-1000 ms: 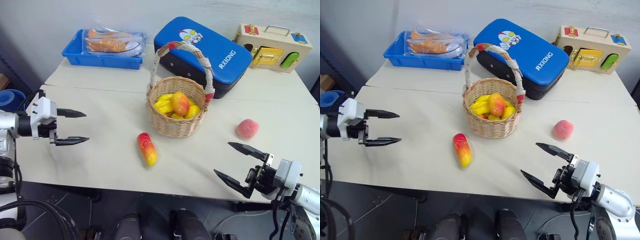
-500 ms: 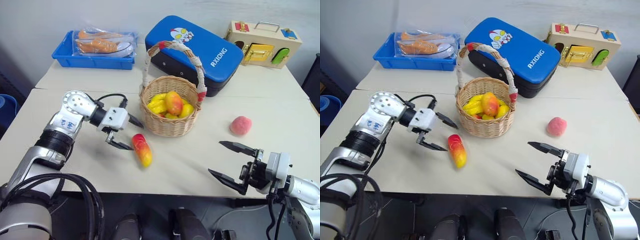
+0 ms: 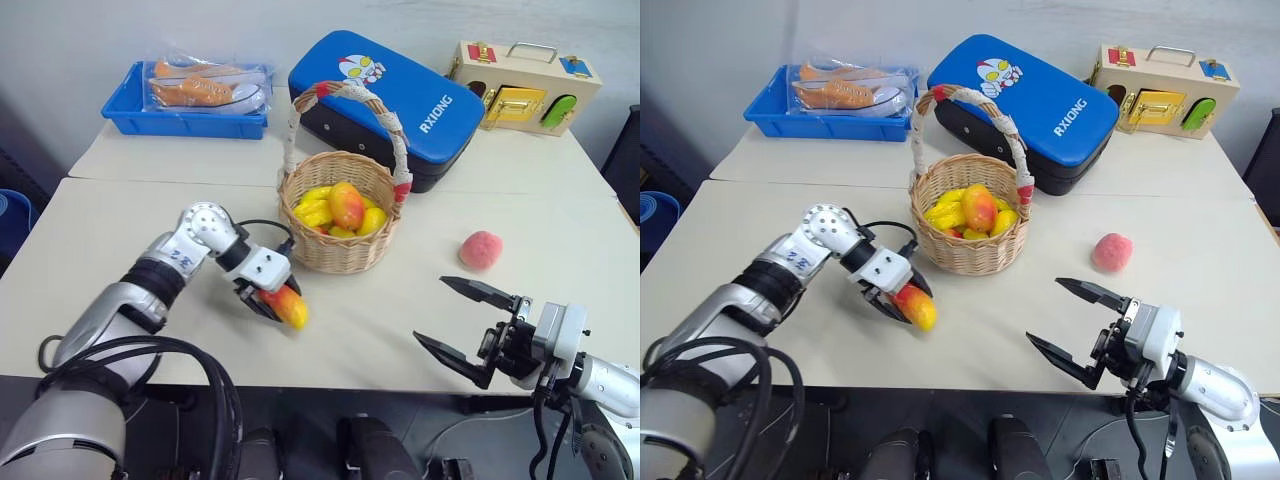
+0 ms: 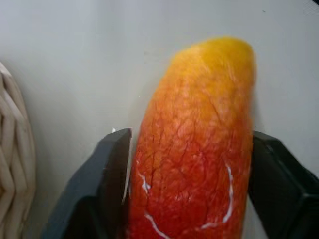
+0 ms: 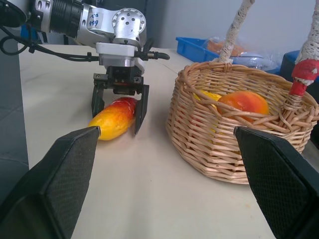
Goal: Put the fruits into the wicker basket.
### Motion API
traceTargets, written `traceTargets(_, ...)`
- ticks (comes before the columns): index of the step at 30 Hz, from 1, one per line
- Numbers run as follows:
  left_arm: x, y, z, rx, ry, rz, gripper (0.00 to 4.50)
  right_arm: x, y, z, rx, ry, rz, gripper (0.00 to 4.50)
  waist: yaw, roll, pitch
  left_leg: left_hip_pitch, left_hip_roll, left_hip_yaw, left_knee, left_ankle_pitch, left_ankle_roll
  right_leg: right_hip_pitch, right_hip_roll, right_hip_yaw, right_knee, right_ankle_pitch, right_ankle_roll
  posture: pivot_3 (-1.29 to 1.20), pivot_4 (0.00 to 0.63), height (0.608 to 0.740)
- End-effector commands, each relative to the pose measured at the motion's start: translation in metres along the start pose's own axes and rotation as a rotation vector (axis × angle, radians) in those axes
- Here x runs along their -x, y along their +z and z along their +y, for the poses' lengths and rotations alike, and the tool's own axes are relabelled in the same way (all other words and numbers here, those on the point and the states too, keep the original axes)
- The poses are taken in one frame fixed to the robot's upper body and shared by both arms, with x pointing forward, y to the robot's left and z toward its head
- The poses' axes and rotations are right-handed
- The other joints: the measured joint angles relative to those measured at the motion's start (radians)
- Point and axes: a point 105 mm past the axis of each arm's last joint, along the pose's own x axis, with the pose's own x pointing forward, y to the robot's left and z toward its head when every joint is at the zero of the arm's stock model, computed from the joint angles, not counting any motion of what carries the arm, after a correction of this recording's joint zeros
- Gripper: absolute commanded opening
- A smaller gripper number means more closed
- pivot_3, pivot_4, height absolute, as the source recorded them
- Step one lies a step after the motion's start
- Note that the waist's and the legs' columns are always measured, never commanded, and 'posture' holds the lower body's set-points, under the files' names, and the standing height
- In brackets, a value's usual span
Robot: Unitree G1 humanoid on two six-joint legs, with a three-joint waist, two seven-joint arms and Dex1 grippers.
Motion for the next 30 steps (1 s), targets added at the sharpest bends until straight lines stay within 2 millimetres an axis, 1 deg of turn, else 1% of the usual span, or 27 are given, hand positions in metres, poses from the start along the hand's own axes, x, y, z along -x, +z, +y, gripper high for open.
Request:
traceTargets(1,0.024,0.042,0.001,-0.011,0.022,-0.229,2.21,-0.001,0.011,0.002,0.024,-0.003,-0.029,4.5,0.002,0.001,0.0,0.0,0.0,0.0,0.0,0.0,0.0,0.0,0.0,0.0,0.0,0.0,0.0,0.0,0.15,0.74)
traceTargets(2,0.034,0.059,0.005,0.013,0.07,-0.34,2.07,-0.001,0.011,0.002,0.022,-0.009,-0.031,4.5,0.003,0.001,0.001,0.0,0.0,0.0,0.0,0.0,0.0,0.0,-0.001,0.0,0.001,0.0,0.0,0.0,0.15,0.74)
traceTargets(3,0.045,0.074,0.011,0.051,0.133,-0.446,2.07,-0.001,0.011,0.002,0.021,-0.013,-0.031,4.5,0.007,0.001,0.001,0.0,0.0,-0.001,0.0,0.0,0.0,0.0,-0.002,0.0,0.001,0.0,0.0,0.0,0.15,0.74)
traceTargets(4,0.054,0.084,0.014,0.075,0.188,-0.503,2.07,-0.001,0.012,0.002,0.021,-0.019,-0.03,4.5,0.009,0.001,0.001,-0.002,-0.001,-0.002,0.001,0.0,0.001,0.0,-0.002,-0.001,0.0,0.0,0.0,0.0,0.15,0.74)
traceTargets(5,0.065,0.091,0.022,0.128,0.272,-0.552,2.07,-0.001,0.011,0.001,0.02,-0.026,-0.03,4.5,0.009,0.001,0.001,-0.002,-0.001,-0.004,0.002,0.0,0.001,0.001,-0.002,-0.001,0.001,0.0,0.0,0.0,0.15,0.74)
traceTargets(6,0.071,0.094,0.029,0.179,0.341,-0.576,2.07,0.0,0.011,0.001,0.02,-0.032,-0.03,4.5,0.009,0.001,0.001,-0.003,-0.002,-0.005,0.003,0.0,0.001,0.001,-0.002,-0.001,0.0,0.0,0.001,0.0,0.15,0.74)
traceTargets(8,0.08,0.092,0.045,0.253,0.478,-0.564,2.07,0.0,0.012,0.0,0.02,-0.046,-0.031,4.5,0.008,0.001,0.001,-0.002,-0.002,-0.005,0.003,0.0,0.001,0.002,-0.002,-0.001,0.0,0.0,0.001,0.0,0.15,0.74)
traceTargets(10,0.082,0.092,0.062,0.319,0.576,-0.558,2.07,0.0,0.012,-0.001,0.021,-0.053,-0.033,4.5,0.009,0.001,0.001,-0.002,-0.003,-0.006,0.003,0.0,0.001,0.003,-0.002,-0.001,0.001,0.0,0.001,0.0,0.15,0.74)
traceTargets(11,0.08,0.089,0.075,0.387,0.636,-0.554,2.07,-0.001,0.012,-0.002,0.021,-0.056,-0.036,4.5,0.009,0.001,0.001,-0.002,-0.003,-0.006,0.003,0.0,0.001,0.003,-0.002,-0.001,0.0,0.0,0.001,0.0,0.15,0.74)
traceTargets(12,0.079,0.082,0.093,0.471,0.725,-0.54,2.07,-0.002,0.012,-0.002,0.02,-0.057,-0.039,4.5,0.015,0.001,0.001,-0.001,-0.003,-0.006,0.003,0.0,0.001,0.004,-0.002,-0.001,0.0,0.0,0.002,0.0,0.15,0.74)
traceTargets(13,0.075,0.079,0.103,0.53,0.758,-0.533,2.07,-0.003,0.012,-0.002,0.019,-0.055,-0.04,4.5,0.019,0.001,0.001,-0.001,-0.004,-0.007,0.004,0.0,0.001,0.004,-0.002,-0.001,0.0,0.0,0.002,0.0,0.15,0.74)
traceTargets(14,0.067,0.076,0.11,0.566,0.762,-0.511,2.07,-0.005,0.013,-0.002,0.018,-0.054,-0.045,4.5,0.024,0.001,0.001,-0.001,-0.004,-0.008,0.005,0.0,0.001,0.005,-0.001,-0.001,-0.001,0.0,0.003,0.0,0.15,0.74)
traceTargets(16,0.056,0.073,0.118,0.582,0.77,-0.486,2.07,-0.01,0.016,-0.001,0.015,-0.056,-0.056,4.5,0.027,0.001,0.001,-0.001,-0.004,-0.007,0.005,0.0,0.001,0.005,0.0,0.0,-0.001,0.0,0.003,0.0,0.15,0.74)
traceTargets(17,0.053,0.071,0.121,0.595,0.774,-0.48,2.07,-0.012,0.017,-0.001,0.015,-0.059,-0.063,4.5,0.025,0.001,0.001,-0.001,-0.004,-0.006,0.004,0.0,0.001,0.005,0.0,0.0,-0.001,0.0,0.003,0.0,0.15,0.74)
traceTargets(18,0.054,0.068,0.127,0.615,0.808,-0.487,2.07,-0.013,0.018,-0.001,0.015,-0.062,-0.067,4.5,0.024,0.001,0.001,-0.001,-0.004,-0.005,0.004,0.0,0.001,0.004,0.001,0.0,-0.001,0.0,0.003,0.0,0.15,0.74)
traceTargets(20,0.061,0.064,0.135,0.647,0.876,-0.507,2.72,-0.015,0.018,-0.002,0.017,-0.076,-0.067,4.5,0.024,0.001,0.001,-0.001,-0.003,-0.005,0.003,0.0,-0.001,0.002,0.002,0.001,0.0,0.0,0.003,0.0,0.15,0.74)
traceTargets(21,0.062,0.065,0.135,0.651,0.875,-0.517,2.91,-0.015,0.019,-0.003,0.019,-0.084,-0.065,4.5,0.024,0.001,0.001,-0.002,-0.002,-0.005,0.003,0.001,-0.002,0.001,0.003,0.001,0.001,0.0,0.003,0.0,0.15,0.74)
traceTargets(22,0.064,0.065,0.135,0.639,0.883,-0.516,3.25,-0.016,0.019,-0.004,0.021,-0.091,-0.064,4.5,0.023,0.001,0.001,-0.002,-0.002,-0.005,0.003,0.001,-0.003,0.0,0.003,0.001,0.001,0.0,0.003,0.0,0.15,0.74)
traceTargets(24,0.074,0.07,0.127,0.586,0.877,-0.549,3.94,-0.014,0.018,-0.007,0.033,-0.118,-0.055,4.5,0.022,0.001,0.001,-0.002,-0.002,-0.005,0.003,0.001,-0.004,0.0,0.005,0.002,0.002,0.0,0.003,0.0,0.15,0.74)
traceTargets(26,0.085,0.076,0.118,0.509,0.878,-0.597,4.48,-0.01,0.018,-0.011,0.047,-0.151,-0.043,4.5,0.022,0.002,0.001,-0.002,-0.001,-0.005,0.003,0.001,-0.005,0.0,0.005,0.002,0.003,0.0,0.003,0.0,0.15,0.74)
traceTargets(27,0.09,0.077,0.114,0.482,0.873,-0.617,4.48,-0.007,0.017,-0.014,0.053,-0.172,-0.038,4.5,0.023,0.002,0.001,-0.001,0.0,-0.005,0.002,0.001,-0.005,0.0,0.005,0.002,0.003,0.0,0.003,0.0,0.15,0.74)
traceTargets(29,0.103,0.077,0.099,0.38,0.883,-0.633,4.48,0.007,0.016,-0.026,0.063,-0.265,-0.029,4.5,0.027,0.002,0.001,-0.001,0.0,-0.005,0.003,0.001,-0.005,0.0,0.005,0.002,0.004,0.0,0.003,0.0,0.15,0.74)
traceTargets(30,0.106,0.078,0.09,0.321,0.873,-0.628,4.48,0.015,0.015,-0.03,0.074,-0.302,-0.018,4.5,0.027,0.002,0.001,-0.001,0.0,-0.005,0.003,0.001,-0.005,0.0,0.005,0.002,0.004,0.0,0.003,0.0,0.15,0.74)
